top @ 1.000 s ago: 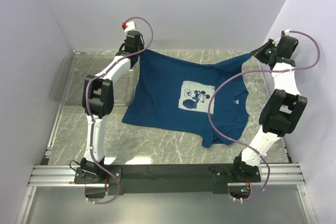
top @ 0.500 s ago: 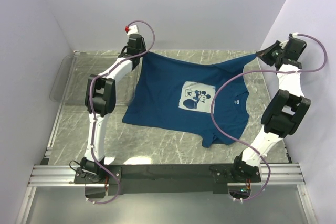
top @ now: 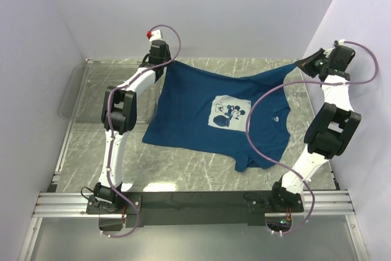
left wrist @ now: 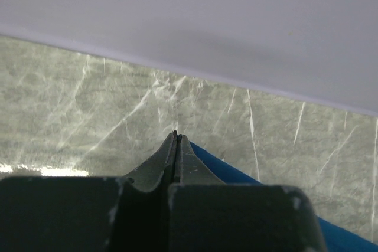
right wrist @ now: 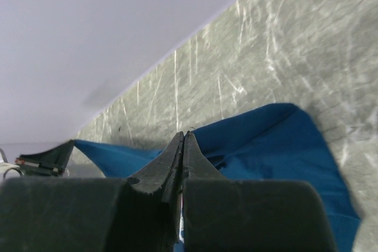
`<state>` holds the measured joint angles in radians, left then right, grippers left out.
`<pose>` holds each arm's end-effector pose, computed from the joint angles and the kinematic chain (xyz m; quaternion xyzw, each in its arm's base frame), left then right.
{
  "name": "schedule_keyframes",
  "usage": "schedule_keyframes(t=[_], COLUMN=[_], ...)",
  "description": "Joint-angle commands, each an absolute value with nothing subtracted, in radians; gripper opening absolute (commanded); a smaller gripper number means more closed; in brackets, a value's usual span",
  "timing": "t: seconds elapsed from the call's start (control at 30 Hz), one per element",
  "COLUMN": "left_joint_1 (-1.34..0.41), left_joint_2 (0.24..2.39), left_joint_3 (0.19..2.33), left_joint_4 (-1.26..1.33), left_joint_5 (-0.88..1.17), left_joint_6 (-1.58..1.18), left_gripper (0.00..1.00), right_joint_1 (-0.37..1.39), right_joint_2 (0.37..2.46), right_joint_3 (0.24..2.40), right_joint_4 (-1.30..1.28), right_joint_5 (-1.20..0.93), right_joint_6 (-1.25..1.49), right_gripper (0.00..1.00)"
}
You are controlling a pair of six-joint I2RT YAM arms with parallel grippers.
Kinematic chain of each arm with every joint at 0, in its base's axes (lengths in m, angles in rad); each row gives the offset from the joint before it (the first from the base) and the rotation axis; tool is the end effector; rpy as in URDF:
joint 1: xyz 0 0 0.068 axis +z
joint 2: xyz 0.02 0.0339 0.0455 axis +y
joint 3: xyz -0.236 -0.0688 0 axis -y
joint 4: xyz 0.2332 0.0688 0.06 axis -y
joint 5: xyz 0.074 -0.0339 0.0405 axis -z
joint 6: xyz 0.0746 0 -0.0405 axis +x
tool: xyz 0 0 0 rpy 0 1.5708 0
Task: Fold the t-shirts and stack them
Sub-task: Fold the tshirt
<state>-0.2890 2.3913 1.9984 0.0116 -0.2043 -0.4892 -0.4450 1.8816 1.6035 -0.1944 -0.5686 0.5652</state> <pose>0.5483 -0.1472 0.1858 -0.1392 0.8141 -0.1333 0.5478 0.4278 -0.1595 0.2696 0.2681 0.7873 0.2689 0.4857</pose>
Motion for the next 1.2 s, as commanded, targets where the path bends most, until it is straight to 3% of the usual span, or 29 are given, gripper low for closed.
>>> schedule_keyframes(t=[0.0, 0.67, 1.17], left_joint_1=[-0.278, -0.261, -0.261], left_joint_2=[2.375, 2.342, 2.229], left_joint_3=[2.057, 2.0, 1.822], left_joint_4=[0.052, 0.074, 0.163], left_joint_5=[-0.238, -0.146, -0.065], left_joint_6=[-0.463, -0.425, -0.264], left_gripper=[0.0, 0.0, 0.0], right_joint_1=[-0.422, -0.423, -0.454], right_joint_2=[1.931, 1.849, 1.752], right_joint_3=[1.635, 1.519, 1.394], right_joint_4=[-0.166, -0.213, -0.189], right_joint_5=[-0.586, -0.736, -0.79], right_joint_6=[0.581, 0.569, 0.549], right_gripper=[0.0, 0.0, 0.0])
